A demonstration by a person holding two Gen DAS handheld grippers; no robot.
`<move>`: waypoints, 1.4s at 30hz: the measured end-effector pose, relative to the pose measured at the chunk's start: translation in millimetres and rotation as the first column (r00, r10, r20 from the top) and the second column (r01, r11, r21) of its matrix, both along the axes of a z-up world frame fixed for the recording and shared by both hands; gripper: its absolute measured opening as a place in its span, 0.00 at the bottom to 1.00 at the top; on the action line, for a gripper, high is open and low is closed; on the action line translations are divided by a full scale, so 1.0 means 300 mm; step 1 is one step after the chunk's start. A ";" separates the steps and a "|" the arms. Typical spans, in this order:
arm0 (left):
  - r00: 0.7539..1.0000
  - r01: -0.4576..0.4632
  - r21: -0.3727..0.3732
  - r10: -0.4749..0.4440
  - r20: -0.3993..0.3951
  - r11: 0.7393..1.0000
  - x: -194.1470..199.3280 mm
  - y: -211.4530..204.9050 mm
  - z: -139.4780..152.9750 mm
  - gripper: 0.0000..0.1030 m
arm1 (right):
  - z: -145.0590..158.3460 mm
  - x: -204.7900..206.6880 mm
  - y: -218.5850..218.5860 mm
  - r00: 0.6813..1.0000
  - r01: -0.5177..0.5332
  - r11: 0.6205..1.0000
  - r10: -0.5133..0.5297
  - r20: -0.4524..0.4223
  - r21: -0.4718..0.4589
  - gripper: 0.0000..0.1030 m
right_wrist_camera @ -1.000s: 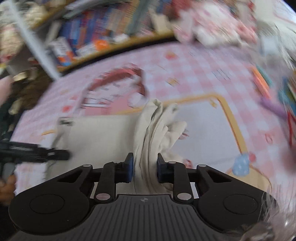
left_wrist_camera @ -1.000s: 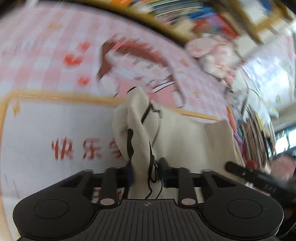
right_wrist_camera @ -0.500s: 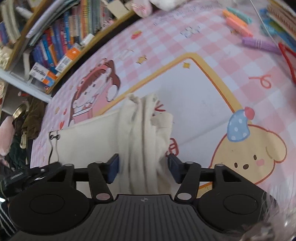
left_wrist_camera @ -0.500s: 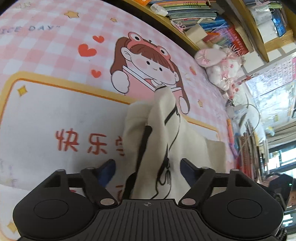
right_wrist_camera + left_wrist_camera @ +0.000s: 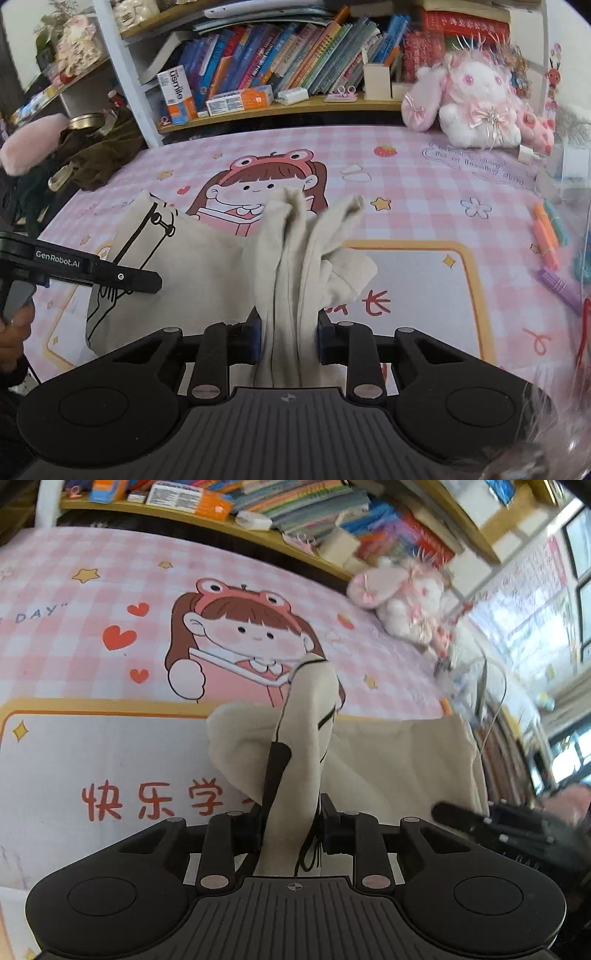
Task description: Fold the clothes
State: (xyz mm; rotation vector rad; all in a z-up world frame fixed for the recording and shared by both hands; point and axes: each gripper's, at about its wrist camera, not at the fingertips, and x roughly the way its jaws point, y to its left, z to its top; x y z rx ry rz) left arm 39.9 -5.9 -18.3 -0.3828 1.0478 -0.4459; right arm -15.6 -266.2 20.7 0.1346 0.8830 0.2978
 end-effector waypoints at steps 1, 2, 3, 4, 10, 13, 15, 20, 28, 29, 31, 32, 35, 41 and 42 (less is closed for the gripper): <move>1.000 -0.007 -0.002 0.007 -0.012 1.000 0.005 0.006 -0.007 0.25 | -0.005 0.004 -0.008 1.000 0.006 1.000 -0.006 -0.018 0.006 0.24; 0.999 -0.018 -0.012 0.018 -0.026 1.000 0.009 0.014 -0.015 0.27 | -0.019 0.014 -0.028 0.998 0.031 0.999 -0.030 -0.055 0.027 0.24; 0.998 -0.037 -0.033 0.035 -0.043 0.999 0.012 0.026 -0.024 0.28 | -0.039 0.028 -0.055 0.993 0.069 0.996 -0.063 -0.104 0.057 0.27; 0.997 -0.053 -0.048 0.050 -0.058 0.997 0.015 0.036 -0.032 0.31 | -0.060 0.041 -0.082 0.984 0.108 0.991 -0.094 -0.154 0.085 0.30; 0.982 -0.134 -0.091 0.120 -0.143 0.987 0.025 0.066 -0.092 0.48 | -0.125 0.068 -0.198 0.938 0.255 0.937 -0.179 -0.297 0.239 0.49; 0.979 -0.153 -0.121 0.134 -0.152 0.981 0.030 0.062 -0.105 0.47 | -0.138 0.080 -0.198 0.937 0.241 0.935 -0.155 -0.312 0.259 0.49; 0.979 -0.154 -0.120 0.135 -0.150 0.981 0.036 0.050 -0.106 0.45 | -0.139 0.091 -0.181 0.943 0.209 0.945 -0.126 -0.308 0.252 0.31; 0.994 -0.089 -0.017 0.087 -0.072 0.996 0.022 -0.009 -0.055 0.22 | -0.060 0.067 -0.096 0.991 0.046 0.992 -0.030 -0.131 0.121 0.23; 0.991 0.006 -0.064 -0.015 -0.135 0.998 0.099 0.021 -0.087 0.28 | -0.111 0.074 -0.127 0.970 0.147 0.975 -0.108 -0.219 0.167 0.24; 0.988 0.040 -0.071 -0.050 -0.145 0.997 0.117 0.024 -0.090 0.28 | -0.115 0.064 -0.131 0.963 0.181 0.966 -0.137 -0.232 0.183 0.24; 0.977 0.115 -0.088 -0.129 -0.172 0.989 0.164 0.028 -0.094 0.28 | -0.124 0.042 -0.139 0.946 0.251 0.944 -0.192 -0.260 0.215 0.24; 0.968 0.155 -0.090 -0.170 -0.183 0.984 0.188 0.024 -0.094 0.28 | -0.127 0.024 -0.135 0.938 0.283 0.933 -0.220 -0.269 0.223 0.24; 0.931 0.291 -0.086 -0.303 -0.205 0.953 0.249 0.003 -0.090 0.28 | -0.134 -0.047 -0.105 0.909 0.371 0.900 -0.302 -0.288 0.229 0.25; 0.845 0.486 -0.079 -0.491 -0.211 0.870 0.313 -0.050 -0.094 0.33 | -0.143 -0.175 -0.032 0.841 0.524 0.821 -0.458 -0.288 0.225 0.29; 0.838 0.502 -0.077 -0.506 -0.205 0.861 0.316 -0.058 -0.093 0.33 | -0.146 -0.192 -0.023 0.828 0.548 0.805 -0.483 -0.284 0.228 0.29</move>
